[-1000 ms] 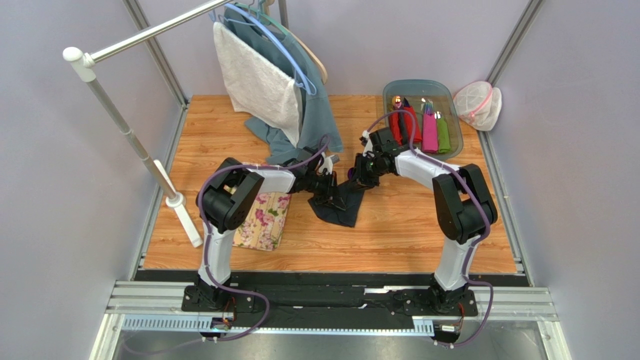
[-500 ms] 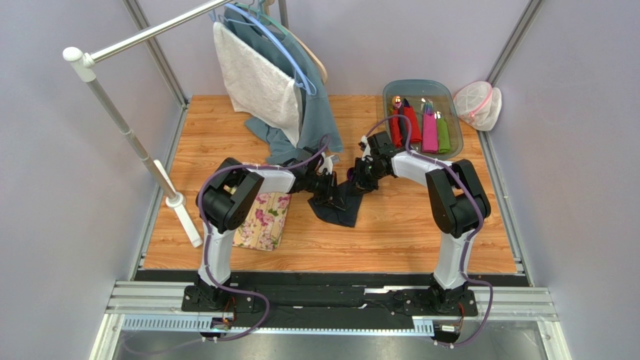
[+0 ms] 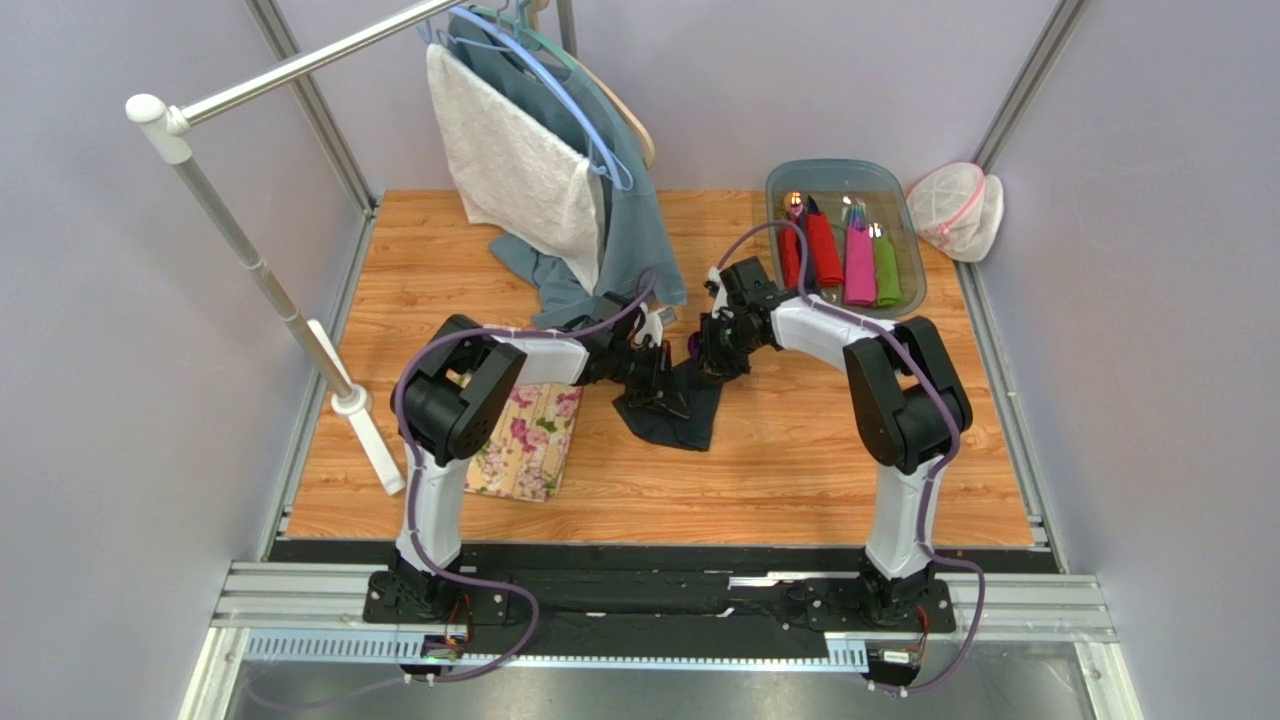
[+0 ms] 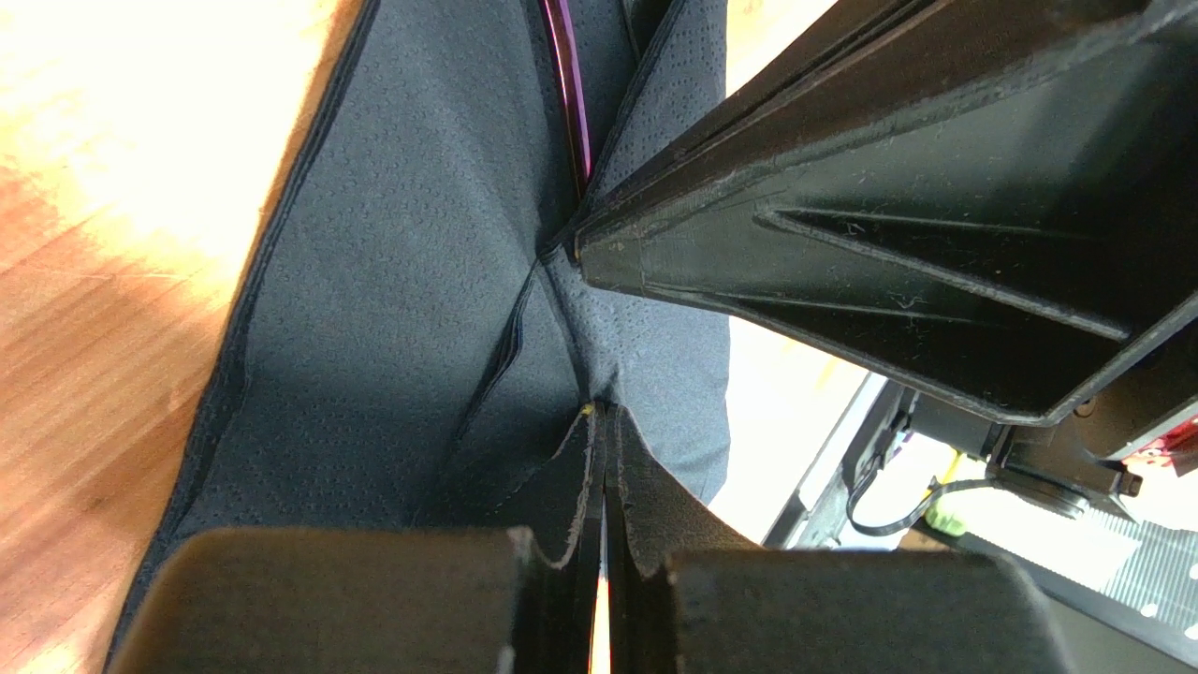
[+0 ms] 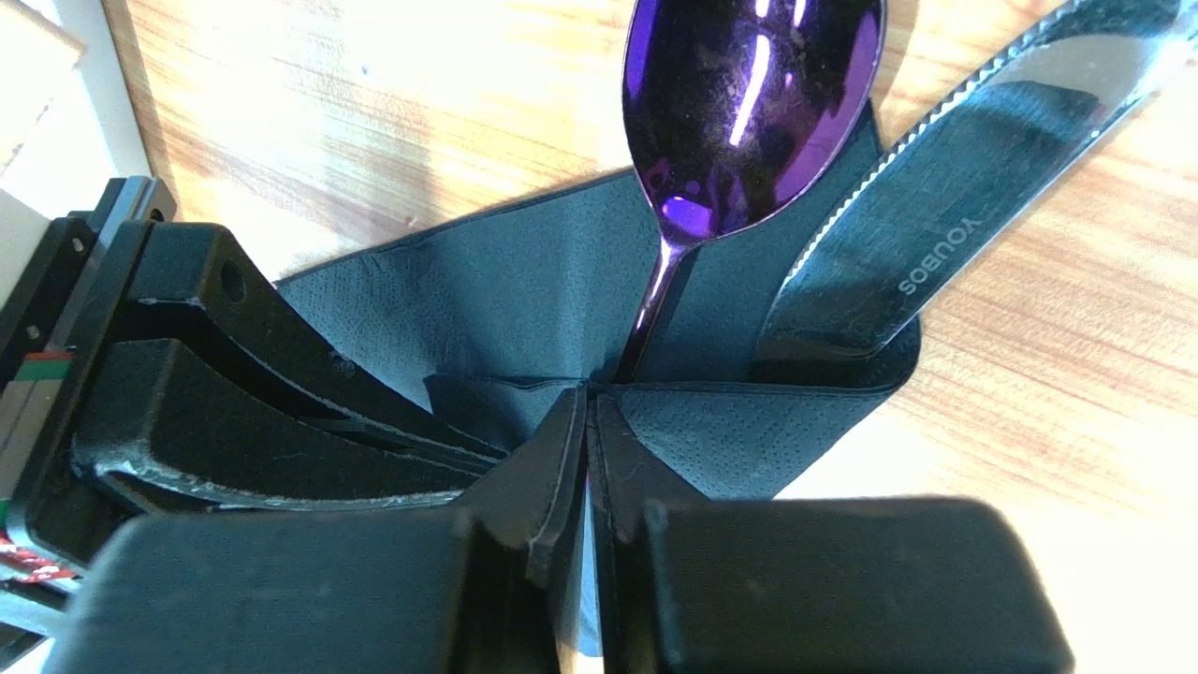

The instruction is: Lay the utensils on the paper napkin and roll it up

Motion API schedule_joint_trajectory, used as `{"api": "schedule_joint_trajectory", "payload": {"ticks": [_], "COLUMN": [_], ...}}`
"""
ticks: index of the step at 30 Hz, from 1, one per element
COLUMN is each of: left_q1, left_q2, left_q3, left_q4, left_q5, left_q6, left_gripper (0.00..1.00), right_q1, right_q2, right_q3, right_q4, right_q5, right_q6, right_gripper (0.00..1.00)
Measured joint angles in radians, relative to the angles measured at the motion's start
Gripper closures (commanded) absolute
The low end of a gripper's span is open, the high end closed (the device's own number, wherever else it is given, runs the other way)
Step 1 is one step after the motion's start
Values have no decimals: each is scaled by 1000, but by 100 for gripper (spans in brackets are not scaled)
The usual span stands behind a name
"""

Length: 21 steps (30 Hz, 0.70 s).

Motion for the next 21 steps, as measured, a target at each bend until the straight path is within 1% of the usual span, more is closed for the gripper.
{"api": "schedule_joint_trajectory", "payload": {"ticks": [3,7,14,21], "left_q1": [0,0,0,0], "left_q2": [0,0,0,0], "left_q3": [0,0,0,0], "left_q4": [0,0,0,0], "left_q5": [0,0,0,0], "left_q6": [0,0,0,0], "left_gripper": [100,100,100,100], "right_q1": [-3,-21,-37,-36], "right_q2": [-1,-2,1,66], "right_q3": [10,57,197,228], "right_q4": [-11,-32,-22,15], "right_q5": [-5,2,28,46], "right_q6": [-8,-8,-9,22], "right_gripper": [87,87,89,92]}}
